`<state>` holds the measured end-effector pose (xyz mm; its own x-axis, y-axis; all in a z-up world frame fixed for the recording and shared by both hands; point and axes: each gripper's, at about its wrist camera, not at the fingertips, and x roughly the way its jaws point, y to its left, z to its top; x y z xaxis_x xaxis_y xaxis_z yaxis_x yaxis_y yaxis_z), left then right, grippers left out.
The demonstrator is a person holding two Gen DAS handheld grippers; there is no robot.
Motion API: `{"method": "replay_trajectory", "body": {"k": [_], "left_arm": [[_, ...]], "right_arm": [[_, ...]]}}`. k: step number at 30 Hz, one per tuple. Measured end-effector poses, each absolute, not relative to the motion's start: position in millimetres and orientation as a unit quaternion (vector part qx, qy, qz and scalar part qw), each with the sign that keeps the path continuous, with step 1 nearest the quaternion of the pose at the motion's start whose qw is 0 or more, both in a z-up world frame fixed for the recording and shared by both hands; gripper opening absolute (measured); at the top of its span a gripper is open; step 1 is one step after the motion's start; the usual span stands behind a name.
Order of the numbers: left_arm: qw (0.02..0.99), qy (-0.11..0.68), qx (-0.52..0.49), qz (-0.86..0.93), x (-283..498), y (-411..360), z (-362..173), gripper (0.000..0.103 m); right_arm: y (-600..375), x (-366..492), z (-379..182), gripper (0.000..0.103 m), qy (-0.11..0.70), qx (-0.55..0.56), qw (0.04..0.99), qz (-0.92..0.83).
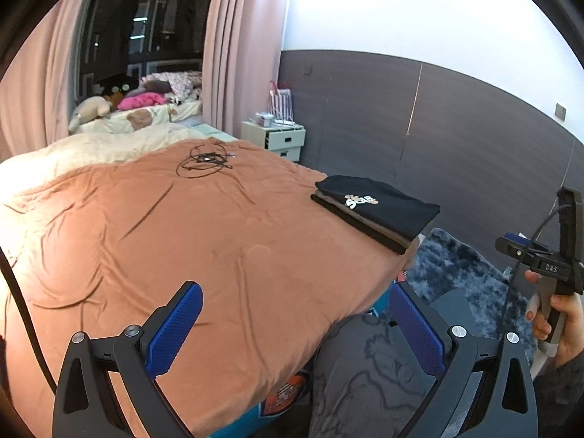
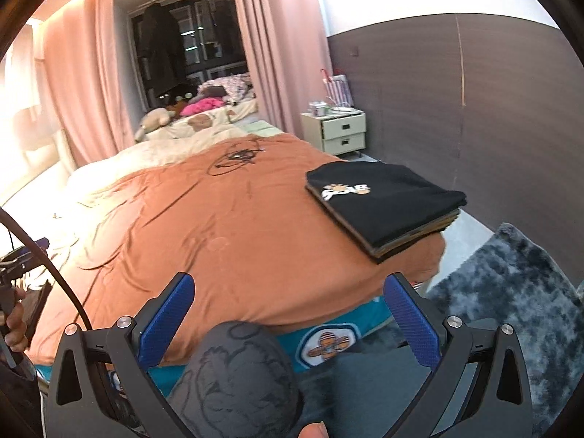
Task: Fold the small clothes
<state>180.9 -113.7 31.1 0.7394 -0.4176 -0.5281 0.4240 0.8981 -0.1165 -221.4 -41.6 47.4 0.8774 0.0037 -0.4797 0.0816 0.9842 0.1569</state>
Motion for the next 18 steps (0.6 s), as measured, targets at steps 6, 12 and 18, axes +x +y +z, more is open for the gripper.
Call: {"method": "replay_trajectory", "body": {"k": [6, 12, 18], "left_arm": [[0.946, 0.259, 0.006, -0.197, 141, -86, 25, 0.102], [0.952, 0.251, 0.008, -0.173, 110, -67, 21, 0.102], [0.960, 0.241, -0.023, -0.143, 83, -43, 12, 0.102]], "right_arm": [[-34, -225, 33, 0.103, 0.247, 0.087, 0.965, 0.000], [-27, -234, 34, 0.103, 0.242, 0.066, 0.968, 0.012], [-15, -246, 29, 0.103, 0.237, 0.061, 0.969, 0.026]]}}
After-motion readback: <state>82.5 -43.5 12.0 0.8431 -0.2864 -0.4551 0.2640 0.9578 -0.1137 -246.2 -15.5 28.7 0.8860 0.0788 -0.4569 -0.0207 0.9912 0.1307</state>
